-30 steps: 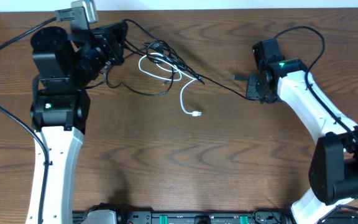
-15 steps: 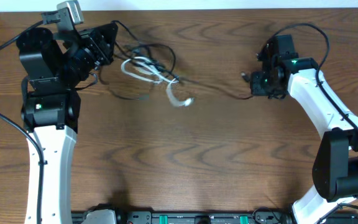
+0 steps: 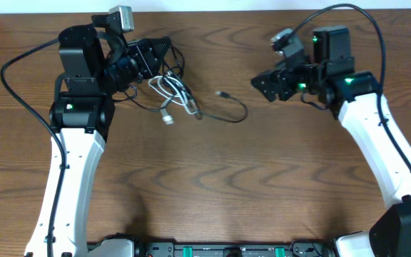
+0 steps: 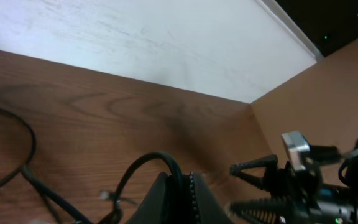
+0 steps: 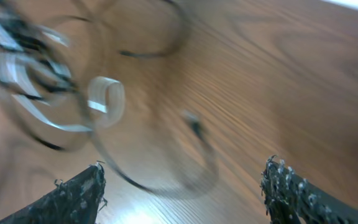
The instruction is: Untangle cables
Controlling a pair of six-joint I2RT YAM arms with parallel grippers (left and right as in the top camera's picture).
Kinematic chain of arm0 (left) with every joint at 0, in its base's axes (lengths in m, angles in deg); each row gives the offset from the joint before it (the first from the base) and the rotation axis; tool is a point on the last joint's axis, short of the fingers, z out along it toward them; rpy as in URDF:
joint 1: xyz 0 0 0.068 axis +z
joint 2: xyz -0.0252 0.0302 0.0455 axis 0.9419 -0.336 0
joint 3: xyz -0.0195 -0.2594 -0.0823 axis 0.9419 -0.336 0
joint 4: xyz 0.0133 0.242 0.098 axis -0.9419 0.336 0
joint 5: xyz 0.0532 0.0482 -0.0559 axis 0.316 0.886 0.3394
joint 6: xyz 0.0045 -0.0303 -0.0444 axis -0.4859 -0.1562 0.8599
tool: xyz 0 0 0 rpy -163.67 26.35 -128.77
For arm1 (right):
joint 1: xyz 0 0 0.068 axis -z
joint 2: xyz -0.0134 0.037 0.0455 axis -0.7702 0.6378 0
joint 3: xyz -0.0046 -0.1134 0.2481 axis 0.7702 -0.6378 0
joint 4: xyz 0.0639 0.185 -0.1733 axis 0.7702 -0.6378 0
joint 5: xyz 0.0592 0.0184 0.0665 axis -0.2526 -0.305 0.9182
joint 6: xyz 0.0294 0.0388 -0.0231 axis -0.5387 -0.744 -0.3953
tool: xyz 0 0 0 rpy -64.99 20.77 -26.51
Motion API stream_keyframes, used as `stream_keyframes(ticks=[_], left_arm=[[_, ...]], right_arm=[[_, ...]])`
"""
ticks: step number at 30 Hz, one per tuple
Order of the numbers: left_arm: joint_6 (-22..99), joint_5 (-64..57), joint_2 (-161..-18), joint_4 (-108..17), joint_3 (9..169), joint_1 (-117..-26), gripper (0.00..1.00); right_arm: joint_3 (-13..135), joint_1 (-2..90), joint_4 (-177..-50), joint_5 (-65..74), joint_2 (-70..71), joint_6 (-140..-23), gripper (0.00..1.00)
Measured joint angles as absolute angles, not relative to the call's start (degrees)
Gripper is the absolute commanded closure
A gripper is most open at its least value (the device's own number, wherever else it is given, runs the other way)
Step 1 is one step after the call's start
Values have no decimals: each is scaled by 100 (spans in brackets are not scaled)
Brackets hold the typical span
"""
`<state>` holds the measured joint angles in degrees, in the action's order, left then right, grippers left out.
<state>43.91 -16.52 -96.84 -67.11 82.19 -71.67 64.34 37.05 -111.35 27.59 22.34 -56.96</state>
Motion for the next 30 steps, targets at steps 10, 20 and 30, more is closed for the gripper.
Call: stream_keyframes(ticks=[10, 20, 30], left_arm=[[4592, -1654, -9684, -6702, 8219, -7167, 93], [4599, -1652, -9684, -6595, 8219, -7167, 93], [4599, -1652, -9684, -6578, 8219, -7167, 93]], right_arm=[[6434, 2763, -10223, 3215, 2402, -5744, 26], [6434, 2107, -9386, 3047, 3073, -6067, 45], [6434, 1908, -9281, 2973, 3368, -6277, 58]])
